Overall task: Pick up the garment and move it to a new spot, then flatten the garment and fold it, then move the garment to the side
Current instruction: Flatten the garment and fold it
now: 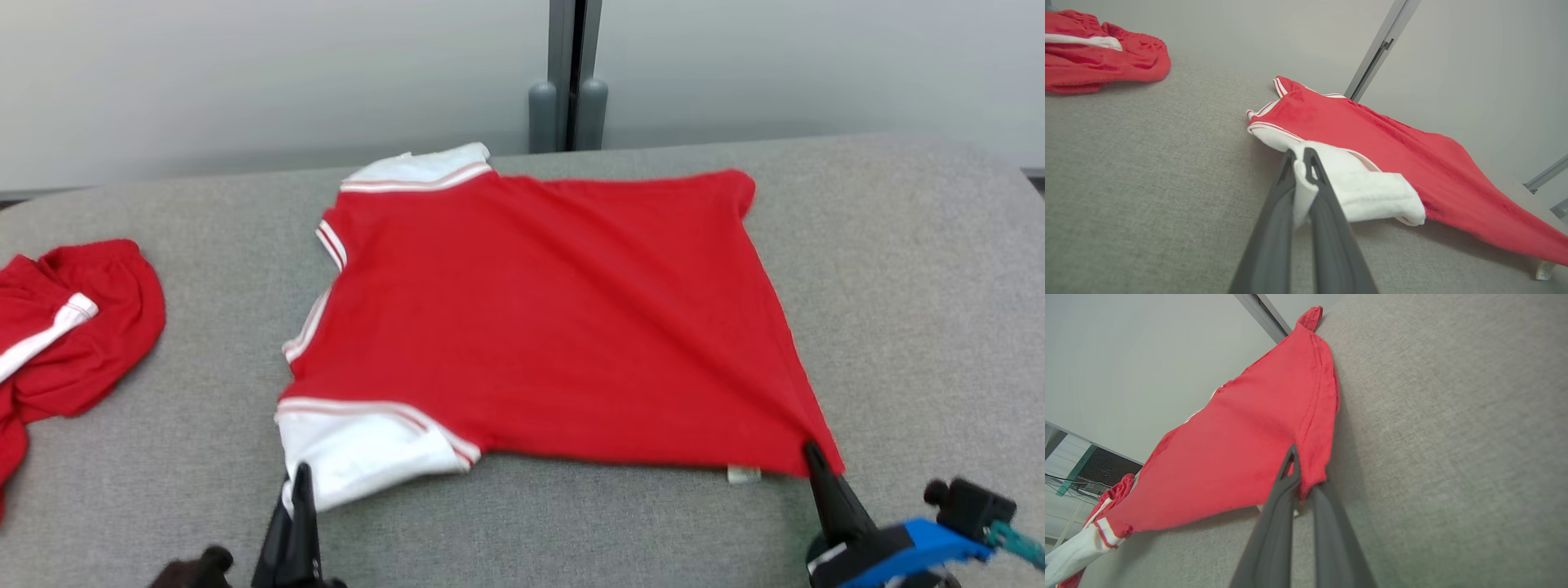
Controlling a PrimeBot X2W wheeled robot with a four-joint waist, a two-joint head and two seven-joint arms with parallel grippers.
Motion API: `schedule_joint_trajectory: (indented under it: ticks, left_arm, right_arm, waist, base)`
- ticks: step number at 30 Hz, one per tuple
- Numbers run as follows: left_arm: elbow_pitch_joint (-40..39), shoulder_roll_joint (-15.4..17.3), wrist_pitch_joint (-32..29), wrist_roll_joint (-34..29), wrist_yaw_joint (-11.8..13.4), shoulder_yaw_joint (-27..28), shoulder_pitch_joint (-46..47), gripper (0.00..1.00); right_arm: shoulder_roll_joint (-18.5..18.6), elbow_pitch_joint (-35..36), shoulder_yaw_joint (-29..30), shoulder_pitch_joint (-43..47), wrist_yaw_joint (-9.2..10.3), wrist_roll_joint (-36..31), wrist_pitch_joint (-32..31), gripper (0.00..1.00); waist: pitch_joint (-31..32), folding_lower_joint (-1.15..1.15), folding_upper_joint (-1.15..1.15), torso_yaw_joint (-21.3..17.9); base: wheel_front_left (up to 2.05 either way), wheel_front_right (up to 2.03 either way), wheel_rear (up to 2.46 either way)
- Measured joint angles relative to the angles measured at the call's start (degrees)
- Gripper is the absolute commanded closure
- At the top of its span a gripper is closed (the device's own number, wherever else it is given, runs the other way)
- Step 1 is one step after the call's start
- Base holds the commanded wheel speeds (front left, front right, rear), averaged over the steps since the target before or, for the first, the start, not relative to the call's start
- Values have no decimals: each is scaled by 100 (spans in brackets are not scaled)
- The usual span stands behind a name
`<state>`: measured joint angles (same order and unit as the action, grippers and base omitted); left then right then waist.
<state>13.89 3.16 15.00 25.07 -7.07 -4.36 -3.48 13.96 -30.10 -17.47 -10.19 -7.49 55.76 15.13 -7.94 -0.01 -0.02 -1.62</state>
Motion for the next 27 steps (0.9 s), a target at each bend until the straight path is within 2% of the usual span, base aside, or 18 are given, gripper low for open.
schedule_joint_trajectory:
  ticks: [10, 18, 27]
  left_arm:
    - [-220, -27, 0, -110, 0, -198, -904, 100]
    - [-88, -5, 0, -253, 0, -207, -768, 100]
    - [56, 290, 0, -382, -4, -323, -303, 100]
  right_arm:
    - [204, 94, 27, 927, 0, 35, -180, 100]
    - [155, 176, 7, 881, 1, -1, -324, 100]
    - [113, 344, 19, 670, 1, 129, -546, 100]
  waist:
    - [437, 1, -1, -6]
    - [524, 1, 1, -83]
    - [479, 1, 1, -207]
  base:
    - [0, 0, 0]
    - [0, 0, 0]
    - [0, 0, 0]
